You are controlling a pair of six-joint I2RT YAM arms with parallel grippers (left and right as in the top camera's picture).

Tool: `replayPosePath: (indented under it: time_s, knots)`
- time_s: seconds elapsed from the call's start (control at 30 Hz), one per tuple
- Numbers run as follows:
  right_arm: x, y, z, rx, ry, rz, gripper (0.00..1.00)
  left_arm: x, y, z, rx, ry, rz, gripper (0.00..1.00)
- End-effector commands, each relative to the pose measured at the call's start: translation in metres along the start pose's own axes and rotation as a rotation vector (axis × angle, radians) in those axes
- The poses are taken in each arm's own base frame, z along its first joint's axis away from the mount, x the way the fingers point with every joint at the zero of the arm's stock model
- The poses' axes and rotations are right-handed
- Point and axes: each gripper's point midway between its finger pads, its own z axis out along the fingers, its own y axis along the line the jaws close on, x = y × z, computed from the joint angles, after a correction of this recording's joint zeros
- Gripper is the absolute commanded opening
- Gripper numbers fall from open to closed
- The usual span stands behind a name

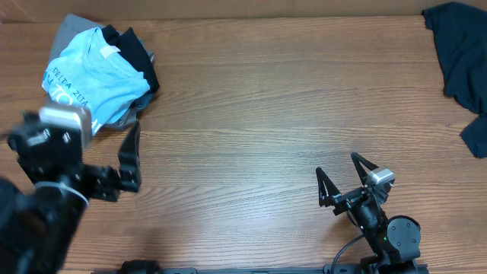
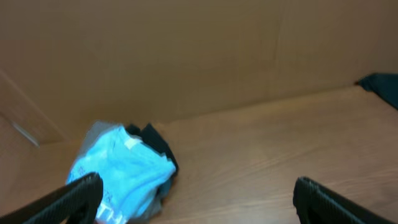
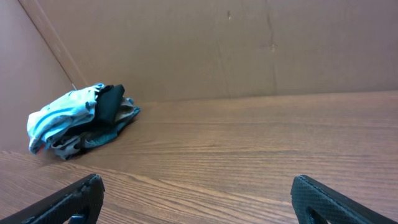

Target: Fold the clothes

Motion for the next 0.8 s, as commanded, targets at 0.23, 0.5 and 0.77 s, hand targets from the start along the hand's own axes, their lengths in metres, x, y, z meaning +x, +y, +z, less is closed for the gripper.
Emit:
replayPosePath:
  time_s: [0.23, 0.5, 0.77]
  knots:
    - [0.0, -0.003, 0.0, 0.013, -0.01, 0.001, 1.0, 0.128, -0.006, 0.022, -0.039, -0.122, 0.078, 1.0]
    - [0.0, -0.003, 0.0, 0.013, -0.01, 0.001, 1.0, 0.22, -0.011, 0.048, -0.041, -0.124, 0.071, 1.0]
    - [0.0, -0.003, 0.0, 0.013, -0.01, 0.001, 1.0, 0.27, -0.009, 0.101, -0.034, -0.146, 0.063, 1.0]
